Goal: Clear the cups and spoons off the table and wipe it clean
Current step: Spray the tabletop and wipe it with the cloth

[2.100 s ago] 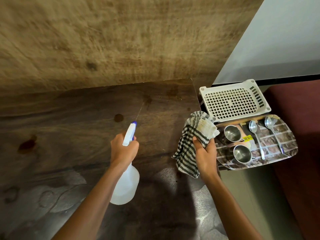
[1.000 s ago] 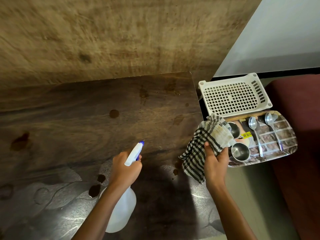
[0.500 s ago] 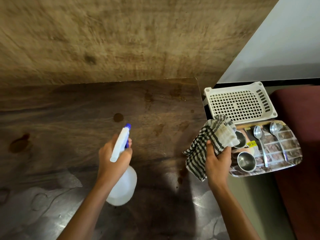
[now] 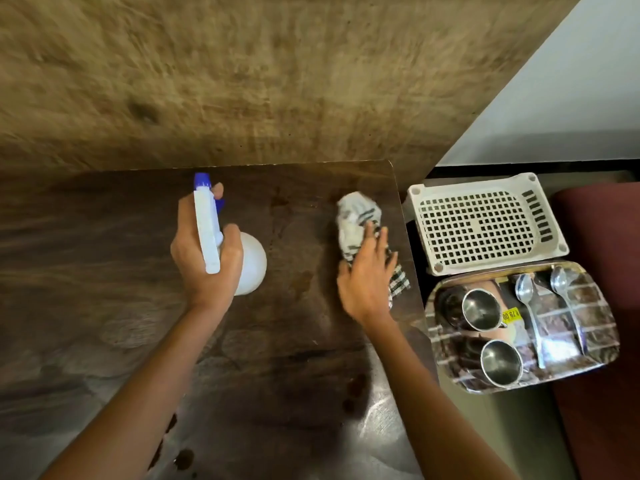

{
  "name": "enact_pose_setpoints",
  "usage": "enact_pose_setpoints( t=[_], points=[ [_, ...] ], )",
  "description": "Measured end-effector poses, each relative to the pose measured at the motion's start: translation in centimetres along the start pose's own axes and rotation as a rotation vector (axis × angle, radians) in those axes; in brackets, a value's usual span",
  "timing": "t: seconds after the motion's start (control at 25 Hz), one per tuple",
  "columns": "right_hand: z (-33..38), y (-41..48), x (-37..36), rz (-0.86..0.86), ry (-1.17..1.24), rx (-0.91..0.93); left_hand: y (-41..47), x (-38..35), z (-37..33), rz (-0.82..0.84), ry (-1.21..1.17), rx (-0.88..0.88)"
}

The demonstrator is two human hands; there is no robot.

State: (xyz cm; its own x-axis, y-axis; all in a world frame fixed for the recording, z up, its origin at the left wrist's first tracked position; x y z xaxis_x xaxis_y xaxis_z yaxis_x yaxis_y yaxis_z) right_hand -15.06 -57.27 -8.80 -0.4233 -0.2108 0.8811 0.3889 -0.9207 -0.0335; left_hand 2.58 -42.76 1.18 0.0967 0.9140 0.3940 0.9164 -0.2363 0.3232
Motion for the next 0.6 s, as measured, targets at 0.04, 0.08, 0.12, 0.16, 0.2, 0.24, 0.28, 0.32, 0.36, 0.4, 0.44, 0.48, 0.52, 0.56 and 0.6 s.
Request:
enact_pose_setpoints(
  t=[0.04, 0.08, 0.12, 0.16, 0.2, 0.24, 0.28, 0.32, 0.36, 0.4, 0.44, 0.48, 0.52, 0.56, 0.6],
  points=[
    [0.3, -0.4, -2.4, 0.109, -0.107, 0.116, 0.1, -0.6, 0.0, 0.001, -0.008, -0.020],
    [0.5, -1.1, -4.0, 0.163, -0.195, 0.240, 0.2, -1.0, 0.3, -0.001, -0.017, -0.034],
    [0.7, -2.0, -4.9, 0.170, -0.256, 0.351, 0.3, -1.3, 0.5, -0.005, -0.025, -0.038],
    [0.5, -3.2, -5.3, 0.179, -0.285, 0.423, 0.3, -1.5, 0.9, -0.019, -0.032, -0.034],
    [0.0, -4.4, -5.2, 0.190, -0.300, 0.452, 0.3, -1.6, 1.2, -0.034, -0.042, -0.026],
    [-0.9, -5.2, -5.0, 0.207, -0.309, 0.457, 0.2, -1.5, 1.5, -0.058, -0.058, -0.015],
    [-2.1, -5.1, -4.5, 0.211, -0.316, 0.419, 0.2, -1.5, 1.6, -0.077, -0.057, -0.015],
    [-3.1, -4.0, -3.7, 0.197, -0.307, 0.342, 0.2, -1.6, 1.7, -0.090, -0.042, -0.025],
    [-3.7, -1.9, -3.2, 0.173, -0.314, 0.252, 0.2, -1.7, 1.7, -0.100, -0.030, -0.034],
    [-3.8, 0.9, -3.0, 0.132, -0.344, 0.192, 0.2, -1.8, 1.9, -0.129, -0.021, -0.046],
    [-3.2, 4.1, -3.1, 0.099, -0.382, 0.161, 0.2, -1.9, 2.1, -0.152, -0.026, -0.058],
    [-2.1, 7.3, -3.8, 0.095, -0.404, 0.145, 0.3, -2.0, 2.2, -0.185, -0.020, -0.076],
    [-0.7, 9.9, -4.8, 0.117, -0.413, 0.141, 0.3, -2.0, 2.0, -0.206, -0.014, -0.100],
    [0.7, 11.3, -5.7, 0.139, -0.420, 0.154, 0.2, -2.2, 2.1, -0.201, -0.007, -0.121],
    [1.9, 11.4, -6.6, 0.155, -0.427, 0.198, 0.2, -2.1, 2.1, -0.210, 0.014, -0.145]
  ],
)
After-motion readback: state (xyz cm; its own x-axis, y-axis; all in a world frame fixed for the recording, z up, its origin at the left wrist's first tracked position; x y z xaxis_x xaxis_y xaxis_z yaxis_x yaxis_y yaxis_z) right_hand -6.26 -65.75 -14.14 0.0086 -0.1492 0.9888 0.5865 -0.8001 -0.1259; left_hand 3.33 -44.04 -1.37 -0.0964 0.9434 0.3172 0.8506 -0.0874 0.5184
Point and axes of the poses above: each hand's wrist, its own y-axis towards the middle knuckle, its own x-axis out of the back of the hand, z = x × y, the point moved 7 cm from there along y, towards the middle knuckle, and after that the axes turned 12 degrees about -z, right-handed, at the moved point
